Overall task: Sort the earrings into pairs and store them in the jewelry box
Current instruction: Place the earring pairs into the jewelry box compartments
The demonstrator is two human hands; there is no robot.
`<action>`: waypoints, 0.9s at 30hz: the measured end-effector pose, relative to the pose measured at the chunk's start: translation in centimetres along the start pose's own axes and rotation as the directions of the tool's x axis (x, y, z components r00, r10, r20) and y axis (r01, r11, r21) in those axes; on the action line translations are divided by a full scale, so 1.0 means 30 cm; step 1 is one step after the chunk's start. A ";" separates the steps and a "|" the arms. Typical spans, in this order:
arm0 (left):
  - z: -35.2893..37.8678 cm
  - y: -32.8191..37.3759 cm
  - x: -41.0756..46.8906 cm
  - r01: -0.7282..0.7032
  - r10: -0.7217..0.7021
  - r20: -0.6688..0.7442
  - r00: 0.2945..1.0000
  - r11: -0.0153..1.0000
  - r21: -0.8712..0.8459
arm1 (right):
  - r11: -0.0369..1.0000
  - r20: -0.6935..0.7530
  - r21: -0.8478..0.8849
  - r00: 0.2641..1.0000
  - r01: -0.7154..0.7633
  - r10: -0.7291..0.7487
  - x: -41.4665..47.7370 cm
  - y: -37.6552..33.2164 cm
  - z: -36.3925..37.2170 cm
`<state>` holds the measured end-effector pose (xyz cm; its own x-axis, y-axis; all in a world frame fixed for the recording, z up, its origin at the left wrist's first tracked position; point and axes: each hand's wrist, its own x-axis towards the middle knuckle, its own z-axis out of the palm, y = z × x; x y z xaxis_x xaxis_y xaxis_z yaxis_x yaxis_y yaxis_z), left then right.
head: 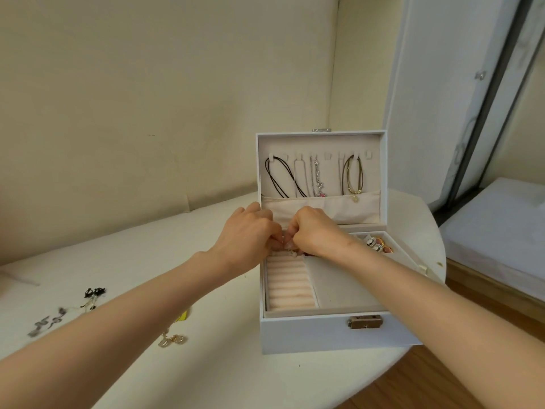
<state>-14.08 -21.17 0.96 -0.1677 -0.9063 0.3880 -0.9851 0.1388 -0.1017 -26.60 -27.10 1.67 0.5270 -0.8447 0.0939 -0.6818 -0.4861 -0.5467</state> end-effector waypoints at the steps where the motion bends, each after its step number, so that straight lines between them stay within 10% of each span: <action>1: -0.003 -0.002 -0.003 -0.006 0.006 0.008 1.000 1.000 -0.002 | 1.000 -0.008 -0.013 1.000 0.005 -0.005 0.001 0.000 0.003; 27: -0.022 -0.012 -0.029 -0.009 0.010 0.036 0.999 0.999 -0.046 | 0.991 -0.099 -0.126 0.993 0.054 -0.067 -0.010 0.007 0.005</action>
<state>-13.61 -20.18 1.27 -0.1765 -0.9187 0.3533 -0.9843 0.1648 -0.0633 -26.83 -26.90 1.40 0.5183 -0.8285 0.2120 -0.7109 -0.5552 -0.4317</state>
